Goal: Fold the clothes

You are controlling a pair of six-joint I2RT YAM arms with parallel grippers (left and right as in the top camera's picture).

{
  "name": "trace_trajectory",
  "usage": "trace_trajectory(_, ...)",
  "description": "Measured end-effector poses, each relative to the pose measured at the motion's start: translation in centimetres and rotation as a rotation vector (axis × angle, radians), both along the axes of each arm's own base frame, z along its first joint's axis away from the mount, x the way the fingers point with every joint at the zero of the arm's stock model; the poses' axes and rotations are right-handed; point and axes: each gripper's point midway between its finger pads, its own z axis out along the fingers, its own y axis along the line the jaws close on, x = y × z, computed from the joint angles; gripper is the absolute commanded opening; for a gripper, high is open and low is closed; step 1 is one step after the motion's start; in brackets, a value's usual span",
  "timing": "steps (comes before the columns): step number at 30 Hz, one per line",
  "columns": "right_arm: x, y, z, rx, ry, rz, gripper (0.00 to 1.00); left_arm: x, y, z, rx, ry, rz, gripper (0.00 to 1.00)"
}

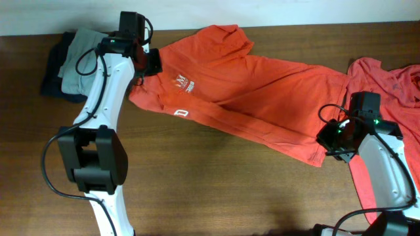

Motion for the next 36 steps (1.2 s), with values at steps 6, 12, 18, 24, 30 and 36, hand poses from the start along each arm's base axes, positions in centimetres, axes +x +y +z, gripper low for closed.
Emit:
trace_trajectory(6,1.9,-1.1,0.6,-0.065,-0.08,0.031,0.46,1.5,-0.3,0.8,-0.008,-0.069,-0.004,0.52)
trace_trajectory(12,2.5,-0.4,1.5,-0.062,-0.102,0.166,0.26,1.6,-0.3,1.0,-0.008,-0.075,-0.003,0.54)
trace_trajectory(18,3.1,2.0,2.6,-0.071,-0.114,0.321,0.18,-0.9,0.2,-0.3,0.001,0.043,0.023,0.56)
trace_trajectory(24,4.4,7.5,2.4,-0.108,-0.148,0.581,0.4,-1.3,1.6,-0.4,-0.1,0.08,0.133,0.57)
trace_trajectory(30,6.1,10.5,2.4,-0.153,-0.214,0.727,0.53,-1.3,3.0,-0.4,-0.157,0.091,0.191,0.57)
trace_trajectory(36,6.5,10.7,2.5,-0.199,-0.241,0.858,0.42,-1.6,2.7,-0.9,-0.175,0.11,0.225,0.62)
